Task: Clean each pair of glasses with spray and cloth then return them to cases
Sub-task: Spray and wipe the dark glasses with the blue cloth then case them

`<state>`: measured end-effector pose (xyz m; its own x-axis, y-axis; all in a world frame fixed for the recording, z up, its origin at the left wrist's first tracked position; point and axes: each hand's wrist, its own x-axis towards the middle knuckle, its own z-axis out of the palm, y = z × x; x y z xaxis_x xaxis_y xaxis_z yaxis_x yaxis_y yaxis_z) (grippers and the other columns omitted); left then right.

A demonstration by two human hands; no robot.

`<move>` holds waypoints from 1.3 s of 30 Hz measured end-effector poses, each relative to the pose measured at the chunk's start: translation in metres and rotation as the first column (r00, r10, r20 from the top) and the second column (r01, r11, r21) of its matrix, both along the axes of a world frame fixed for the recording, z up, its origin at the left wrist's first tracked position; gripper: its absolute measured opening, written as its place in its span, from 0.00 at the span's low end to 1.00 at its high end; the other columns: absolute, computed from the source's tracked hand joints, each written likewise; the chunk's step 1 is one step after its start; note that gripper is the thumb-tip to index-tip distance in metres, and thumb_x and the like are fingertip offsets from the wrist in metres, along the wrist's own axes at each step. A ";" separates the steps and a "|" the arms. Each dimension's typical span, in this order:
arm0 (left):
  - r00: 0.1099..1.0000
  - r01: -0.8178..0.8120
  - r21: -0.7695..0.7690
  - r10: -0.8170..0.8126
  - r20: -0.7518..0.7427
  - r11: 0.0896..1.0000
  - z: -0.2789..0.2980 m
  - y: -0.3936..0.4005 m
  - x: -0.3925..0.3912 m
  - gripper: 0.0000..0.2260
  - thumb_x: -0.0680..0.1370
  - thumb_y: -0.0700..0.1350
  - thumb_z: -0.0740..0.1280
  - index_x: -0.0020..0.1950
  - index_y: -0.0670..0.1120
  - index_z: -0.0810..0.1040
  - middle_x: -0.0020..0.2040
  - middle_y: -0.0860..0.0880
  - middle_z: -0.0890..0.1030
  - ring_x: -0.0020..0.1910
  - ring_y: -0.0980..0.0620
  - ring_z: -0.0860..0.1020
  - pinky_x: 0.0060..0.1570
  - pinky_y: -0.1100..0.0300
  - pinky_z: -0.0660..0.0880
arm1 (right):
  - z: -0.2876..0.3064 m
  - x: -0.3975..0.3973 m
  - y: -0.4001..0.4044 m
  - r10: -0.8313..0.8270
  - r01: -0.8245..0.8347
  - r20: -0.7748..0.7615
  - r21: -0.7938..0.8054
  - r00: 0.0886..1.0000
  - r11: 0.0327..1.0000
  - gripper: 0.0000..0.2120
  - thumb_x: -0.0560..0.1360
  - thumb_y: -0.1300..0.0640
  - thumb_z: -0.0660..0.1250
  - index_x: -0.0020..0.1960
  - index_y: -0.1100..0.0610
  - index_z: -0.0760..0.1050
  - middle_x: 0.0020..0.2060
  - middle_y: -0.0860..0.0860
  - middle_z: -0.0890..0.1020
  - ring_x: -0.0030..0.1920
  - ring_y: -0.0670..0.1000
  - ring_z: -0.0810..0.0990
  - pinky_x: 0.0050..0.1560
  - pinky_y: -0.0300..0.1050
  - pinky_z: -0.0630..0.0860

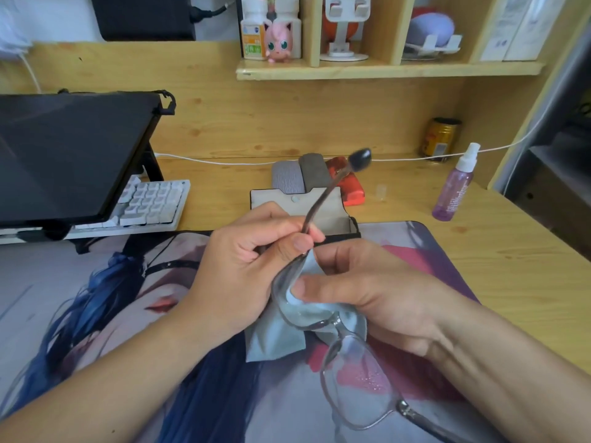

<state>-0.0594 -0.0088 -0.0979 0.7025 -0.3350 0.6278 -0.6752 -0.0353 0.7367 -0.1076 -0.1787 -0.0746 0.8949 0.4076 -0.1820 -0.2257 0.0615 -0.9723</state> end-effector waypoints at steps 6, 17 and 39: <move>0.999 0.012 -0.009 -0.012 0.053 1.000 0.007 0.007 0.007 0.06 0.80 0.47 0.67 0.46 0.52 0.84 0.45 0.59 0.82 0.47 0.54 0.80 0.50 0.63 0.73 | 0.007 0.002 -0.013 0.127 -0.126 -0.003 -0.130 0.992 0.983 0.11 0.75 0.67 0.70 0.56 0.68 0.81 0.50 0.63 0.85 0.49 0.57 0.83 0.53 0.49 0.79; 0.991 0.003 0.055 -0.011 0.136 0.998 -0.003 -0.007 0.001 0.04 0.79 0.43 0.70 0.51 0.51 0.83 0.44 0.57 0.79 0.47 0.53 0.78 0.51 0.65 0.72 | -0.002 0.007 -0.004 -0.054 0.054 0.059 -0.005 0.997 0.999 0.09 0.70 0.72 0.72 0.49 0.66 0.82 0.43 0.57 0.83 0.46 0.53 0.83 0.49 0.43 0.79; 0.930 -0.278 -0.163 0.308 0.201 0.947 0.007 0.019 0.014 0.05 0.81 0.49 0.67 0.53 0.54 0.82 0.47 0.60 0.81 0.49 0.45 0.79 0.52 0.55 0.75 | 0.018 0.027 -0.044 -0.662 0.620 0.306 0.233 0.685 0.749 0.12 0.82 0.56 0.62 0.44 0.56 0.81 0.41 0.54 0.83 0.47 0.54 0.83 0.54 0.53 0.79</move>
